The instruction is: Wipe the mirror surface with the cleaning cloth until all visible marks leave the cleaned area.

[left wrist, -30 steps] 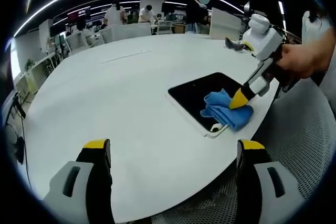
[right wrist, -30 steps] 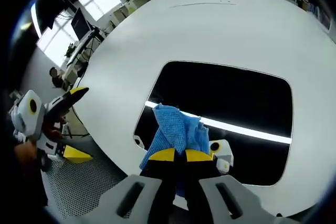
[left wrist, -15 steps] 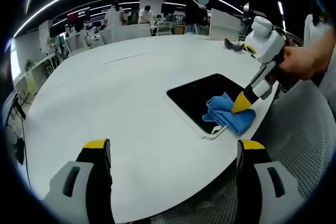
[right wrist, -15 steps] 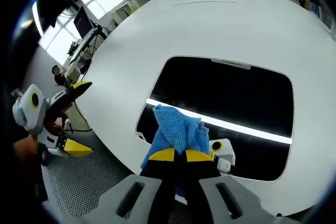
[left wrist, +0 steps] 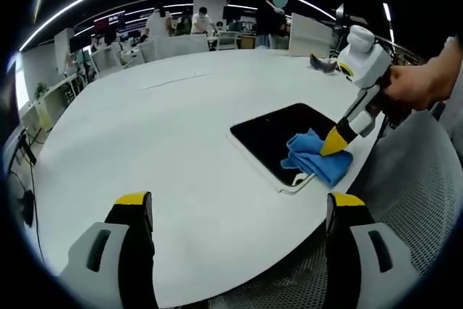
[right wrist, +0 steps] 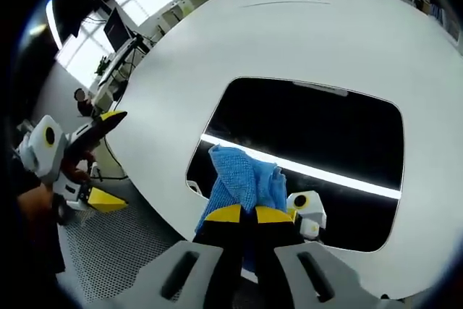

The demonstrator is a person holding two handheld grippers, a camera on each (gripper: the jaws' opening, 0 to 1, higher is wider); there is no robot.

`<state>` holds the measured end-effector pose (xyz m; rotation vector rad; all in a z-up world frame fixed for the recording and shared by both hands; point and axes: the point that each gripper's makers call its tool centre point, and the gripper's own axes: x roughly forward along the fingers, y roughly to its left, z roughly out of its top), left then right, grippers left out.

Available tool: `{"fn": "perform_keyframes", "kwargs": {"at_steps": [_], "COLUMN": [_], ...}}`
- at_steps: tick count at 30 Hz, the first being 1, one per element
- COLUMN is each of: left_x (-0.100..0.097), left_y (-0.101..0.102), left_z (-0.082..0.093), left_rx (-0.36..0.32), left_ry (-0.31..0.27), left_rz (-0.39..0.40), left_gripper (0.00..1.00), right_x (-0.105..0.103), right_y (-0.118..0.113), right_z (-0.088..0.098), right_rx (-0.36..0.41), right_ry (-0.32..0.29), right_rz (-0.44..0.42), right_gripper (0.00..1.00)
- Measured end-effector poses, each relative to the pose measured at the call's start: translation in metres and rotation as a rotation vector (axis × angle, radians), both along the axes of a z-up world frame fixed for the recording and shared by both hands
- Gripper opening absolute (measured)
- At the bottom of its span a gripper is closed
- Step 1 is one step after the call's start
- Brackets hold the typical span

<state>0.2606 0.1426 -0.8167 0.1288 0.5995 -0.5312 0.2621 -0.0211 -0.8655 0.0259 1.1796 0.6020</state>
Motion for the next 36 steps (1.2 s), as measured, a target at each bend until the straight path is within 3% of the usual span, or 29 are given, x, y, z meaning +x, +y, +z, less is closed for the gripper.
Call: {"fn": "perform_keyframes", "kwargs": {"at_steps": [21, 36], "left_x": [-0.002, -0.001], "left_y": [0.002, 0.002], "left_z": [-0.004, -0.005], "left_rx": [-0.002, -0.001], "left_ry": [0.017, 0.021], "left_rz": [-0.006, -0.003], "left_gripper": [0.99, 0.99], "right_x": [0.006, 0.01], "right_y": [-0.031, -0.036], "right_z": [-0.001, -0.002], "right_rx": [-0.004, -0.004], "right_ry": [0.015, 0.025], "right_rz": [-0.024, -0.026], "right_gripper": [0.0, 0.0]}}
